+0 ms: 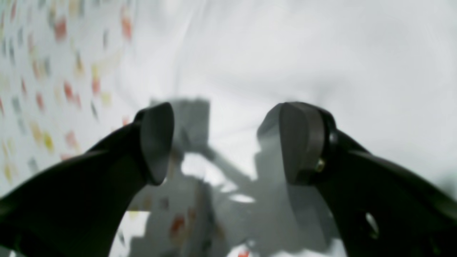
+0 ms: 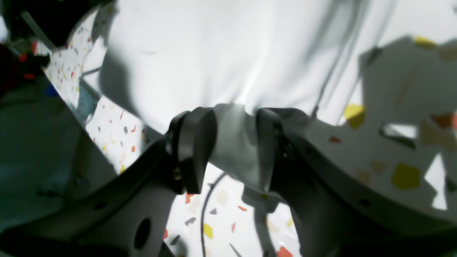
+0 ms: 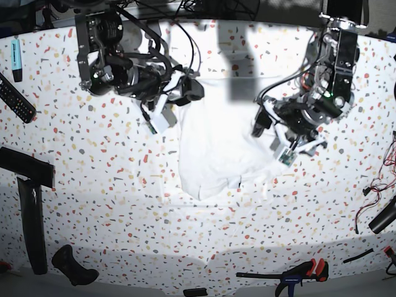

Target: Fold the T-shirt properly

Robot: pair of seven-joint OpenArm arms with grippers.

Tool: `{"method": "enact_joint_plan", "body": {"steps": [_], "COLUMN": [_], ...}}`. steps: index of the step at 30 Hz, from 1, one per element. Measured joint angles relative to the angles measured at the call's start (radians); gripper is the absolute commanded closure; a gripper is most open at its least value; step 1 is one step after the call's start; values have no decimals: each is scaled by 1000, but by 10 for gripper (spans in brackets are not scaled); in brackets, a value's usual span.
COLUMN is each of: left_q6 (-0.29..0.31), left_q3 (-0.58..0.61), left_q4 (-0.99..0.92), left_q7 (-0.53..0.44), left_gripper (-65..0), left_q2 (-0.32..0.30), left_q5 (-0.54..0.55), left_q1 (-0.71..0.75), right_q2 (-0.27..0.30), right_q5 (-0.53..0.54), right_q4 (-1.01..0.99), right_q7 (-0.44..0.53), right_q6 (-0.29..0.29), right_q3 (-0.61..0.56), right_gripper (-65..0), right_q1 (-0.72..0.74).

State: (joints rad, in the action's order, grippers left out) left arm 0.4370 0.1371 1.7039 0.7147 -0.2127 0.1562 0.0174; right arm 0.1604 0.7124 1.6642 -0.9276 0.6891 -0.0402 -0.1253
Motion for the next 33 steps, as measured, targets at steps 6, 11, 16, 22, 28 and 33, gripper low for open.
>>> {"method": "enact_joint_plan", "body": {"steps": [6, 11, 16, 22, 28, 33], "left_q6": [3, -86, -98, -47, 80, 107], "left_q3": [0, -67, -237, -443, -594, -687], "left_q4": [179, 328, 369, 369, 397, 433], "left_q7": [53, 138, 175, 179, 240, 278], "left_gripper": [-449, -449, -449, -449, -449, -449], "left_q2": [-23, -84, -150, -146, -145, -139], "left_q5": [5, 123, 304, 389, 603, 677], "left_q1": [-30, -32, 37, 271, 527, 705], "right_q2": [-3, -3, -2, 0, -3, -2], "right_q5": [-11, -27, -11, 75, 94, 157], "right_q4": [169, 303, 389, 491, 610, 655], "right_q7": [-15, -127, -166, -223, -216, -213], "right_q6": [0, 1, 4, 5, 4, 5], "right_q3": [42, 128, 261, 441, 605, 690], "right_gripper": [-235, -235, -235, -235, -235, -235], "right_q1": [0, 0, -40, -212, -453, -666]}}
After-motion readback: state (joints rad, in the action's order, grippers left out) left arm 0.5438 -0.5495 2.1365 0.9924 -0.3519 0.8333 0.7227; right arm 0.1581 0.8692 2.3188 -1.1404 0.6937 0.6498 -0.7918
